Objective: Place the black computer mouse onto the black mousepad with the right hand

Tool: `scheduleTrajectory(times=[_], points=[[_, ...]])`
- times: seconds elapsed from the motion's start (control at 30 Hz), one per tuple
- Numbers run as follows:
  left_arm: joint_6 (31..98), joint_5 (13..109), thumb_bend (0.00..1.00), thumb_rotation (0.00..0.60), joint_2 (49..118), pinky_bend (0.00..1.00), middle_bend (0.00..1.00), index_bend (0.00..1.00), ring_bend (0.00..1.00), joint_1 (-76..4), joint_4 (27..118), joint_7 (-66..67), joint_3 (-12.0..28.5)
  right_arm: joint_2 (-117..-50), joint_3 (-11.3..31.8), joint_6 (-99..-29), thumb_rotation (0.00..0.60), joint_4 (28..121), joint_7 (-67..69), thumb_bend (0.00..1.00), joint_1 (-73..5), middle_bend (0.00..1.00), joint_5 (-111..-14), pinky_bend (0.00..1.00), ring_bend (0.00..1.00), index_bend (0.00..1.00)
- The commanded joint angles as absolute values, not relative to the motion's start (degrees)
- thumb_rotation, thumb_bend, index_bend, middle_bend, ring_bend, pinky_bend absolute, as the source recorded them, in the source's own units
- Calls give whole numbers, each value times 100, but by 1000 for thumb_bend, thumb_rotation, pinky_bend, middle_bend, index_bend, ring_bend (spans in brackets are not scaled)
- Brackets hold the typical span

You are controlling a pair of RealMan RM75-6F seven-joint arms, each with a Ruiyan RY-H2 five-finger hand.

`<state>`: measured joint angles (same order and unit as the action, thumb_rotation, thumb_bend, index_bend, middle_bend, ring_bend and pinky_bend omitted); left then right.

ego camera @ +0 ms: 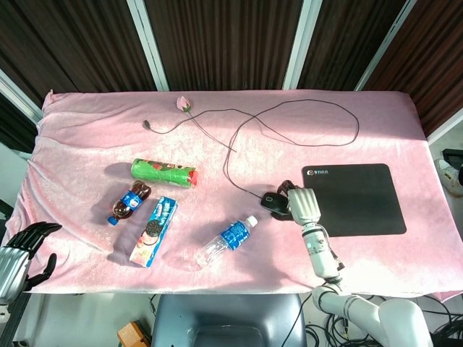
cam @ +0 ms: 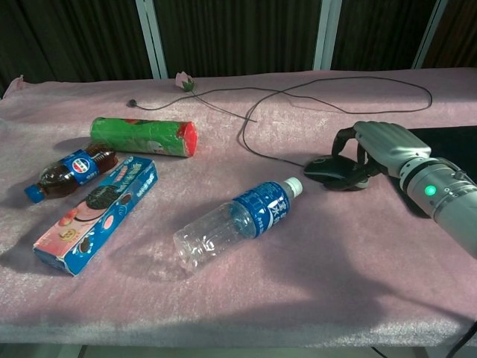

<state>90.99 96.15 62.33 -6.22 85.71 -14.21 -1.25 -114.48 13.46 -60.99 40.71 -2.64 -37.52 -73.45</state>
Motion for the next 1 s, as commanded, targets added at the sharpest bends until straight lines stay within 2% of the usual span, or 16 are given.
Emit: scheduleTrajectory(times=[0.03,0.17,0.5,0.67,0.87,1.0], points=[[9095,9618,513,600,6229,280,236,231,178,-622,8566,-1424,-128,-11777,1371,-6386,600,3508,-237,332,-3791,560,-7442,893,716,720],[9105,9638,514,600,6226,280,237,231,177,-619,8564,-1437,-136,-11785,1400,-6601,600,3259,28,345,-3743,591,-7509,917,741,781],[9104,9623,513,600,6207,279,237,231,178,-606,8584,-1457,-143,-10961,1431,-7045,600,3555,342,349,-3098,592,-7433,917,742,785],[9122,9598,515,600,6205,280,237,231,178,-595,8591,-1475,-127,-10585,1454,-6619,600,3472,293,350,-2790,592,-7146,919,741,784],[9091,9601,514,600,6209,280,237,231,178,-607,8598,-1450,-129,-10598,1475,-6030,600,2954,549,350,-2756,592,-6977,892,729,753],[9050,9575,513,600,6202,280,237,231,178,-618,8604,-1456,-126,-10671,1405,-5812,600,2724,792,349,-2749,572,-7029,773,607,655]])
